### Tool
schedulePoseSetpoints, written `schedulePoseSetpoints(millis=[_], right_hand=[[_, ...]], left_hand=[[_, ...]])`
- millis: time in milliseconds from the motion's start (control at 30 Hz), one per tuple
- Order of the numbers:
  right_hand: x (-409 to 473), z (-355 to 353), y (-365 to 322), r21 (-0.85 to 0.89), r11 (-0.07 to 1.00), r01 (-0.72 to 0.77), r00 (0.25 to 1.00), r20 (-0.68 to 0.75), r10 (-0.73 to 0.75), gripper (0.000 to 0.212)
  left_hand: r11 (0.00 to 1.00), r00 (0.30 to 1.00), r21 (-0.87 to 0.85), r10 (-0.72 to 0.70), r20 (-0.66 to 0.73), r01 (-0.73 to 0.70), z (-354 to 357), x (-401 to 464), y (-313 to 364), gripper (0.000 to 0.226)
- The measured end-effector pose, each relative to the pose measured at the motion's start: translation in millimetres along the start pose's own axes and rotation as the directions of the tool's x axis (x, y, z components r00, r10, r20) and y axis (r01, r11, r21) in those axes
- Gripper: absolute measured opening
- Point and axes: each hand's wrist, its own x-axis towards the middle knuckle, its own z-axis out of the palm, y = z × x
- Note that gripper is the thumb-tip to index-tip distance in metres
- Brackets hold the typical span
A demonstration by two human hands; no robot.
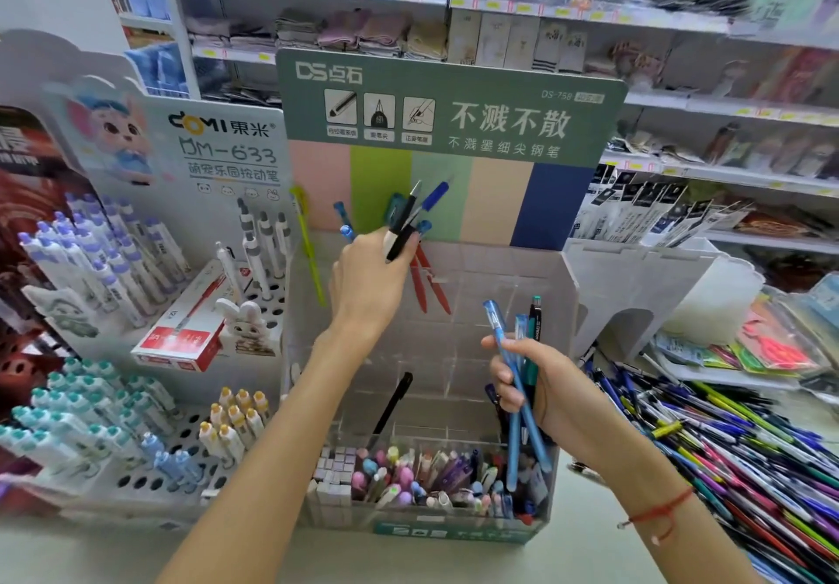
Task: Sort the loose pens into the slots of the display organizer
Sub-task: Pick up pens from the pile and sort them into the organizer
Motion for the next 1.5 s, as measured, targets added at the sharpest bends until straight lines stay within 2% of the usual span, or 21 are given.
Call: schedulePoseSetpoints(millis=[100, 200, 333, 433, 500, 633, 733, 867, 933, 967, 1000, 1067, 1167, 1267, 1367, 1500], right_hand=[[-4, -2, -4, 0.102, 0.994, -0.042, 0.995, 0.096, 0.032, 0.036], [-5, 2, -4, 0.08, 0.995, -0.065, 0.981, 0.185, 0.049, 0.037], [0, 19, -1, 0.004, 0.998, -0.067, 0.949, 0.308, 0.062, 0.036], [4, 33, -2, -0.091, 0.992, -0.083, 0.922, 0.371, 0.111, 0.03], [6, 38, -3, -0.146, 0.98, -0.137, 0.904, 0.387, 0.184, 0.022], [10, 41, -7, -0.23, 0.95, -0.211, 0.813, 0.498, 0.301, 0.022], [16, 42, -5, -0.268, 0.941, -0.208, 0.785, 0.527, 0.324, 0.027], [18, 38, -7, -0.261, 0.949, -0.177, 0.793, 0.534, 0.295, 0.039], [18, 33, -11, -0.186, 0.966, -0.177, 0.853, 0.46, 0.245, 0.038], [19, 29, -12, -0.13, 0.976, -0.176, 0.89, 0.403, 0.214, 0.037], [20, 26, -13, -0.072, 0.982, -0.175, 0.923, 0.336, 0.189, 0.035], [23, 20, -12, -0.005, 0.986, -0.164, 0.967, 0.196, 0.162, 0.029], [26, 12, -9, -0.016, 0.99, -0.14, 0.988, 0.069, 0.141, 0.028], [23, 11, -7, -0.062, 0.989, -0.136, 0.991, -0.011, 0.136, 0.035], [26, 14, -6, -0.174, 0.977, -0.123, 0.986, -0.135, 0.1, 0.041], [24, 14, -10, -0.317, 0.946, -0.074, 0.987, -0.157, 0.024, 0.05]], left_hand=[[0.998, 1.0, -0.066, 0.01, -0.019, -0.011, -7, -10, 2, 0.044], [0.979, 0.998, -0.202, 0.017, -0.064, -0.03, -17, -36, 2, 0.051], [0.895, 0.978, -0.405, -0.134, 0.158, 0.188, -17, -66, -3, 0.053], [0.779, 0.899, -0.485, -0.226, 0.375, 0.398, -17, -74, -6, 0.039], [0.736, 0.834, -0.456, -0.268, 0.483, 0.501, -22, -74, -11, 0.032], [0.757, 0.763, -0.366, -0.257, 0.593, 0.541, -36, -71, -27, 0.033], [0.744, 0.755, -0.384, -0.239, 0.611, 0.546, -39, -71, -30, 0.032], [0.745, 0.841, -0.447, -0.28, 0.463, 0.495, -51, -66, -27, 0.033], [0.699, 0.909, -0.581, -0.314, 0.274, 0.417, -59, -58, -28, 0.036], [0.667, 0.935, -0.666, -0.322, 0.148, 0.335, -61, -53, -29, 0.036], [0.645, 0.943, -0.725, -0.331, 0.019, 0.241, -61, -46, -30, 0.038], [0.659, 0.918, -0.747, -0.347, -0.194, 0.091, -57, -33, -31, 0.05], [0.73, 0.869, -0.682, -0.303, -0.391, -0.053, -53, -18, -33, 0.06], [0.825, 0.842, -0.54, -0.167, -0.512, -0.165, -55, -10, -34, 0.05], [0.847, 0.822, -0.449, -0.025, -0.569, -0.285, -52, -7, -33, 0.035], [0.899, 0.847, -0.354, 0.036, -0.53, -0.259, -47, 0, -33, 0.033]])
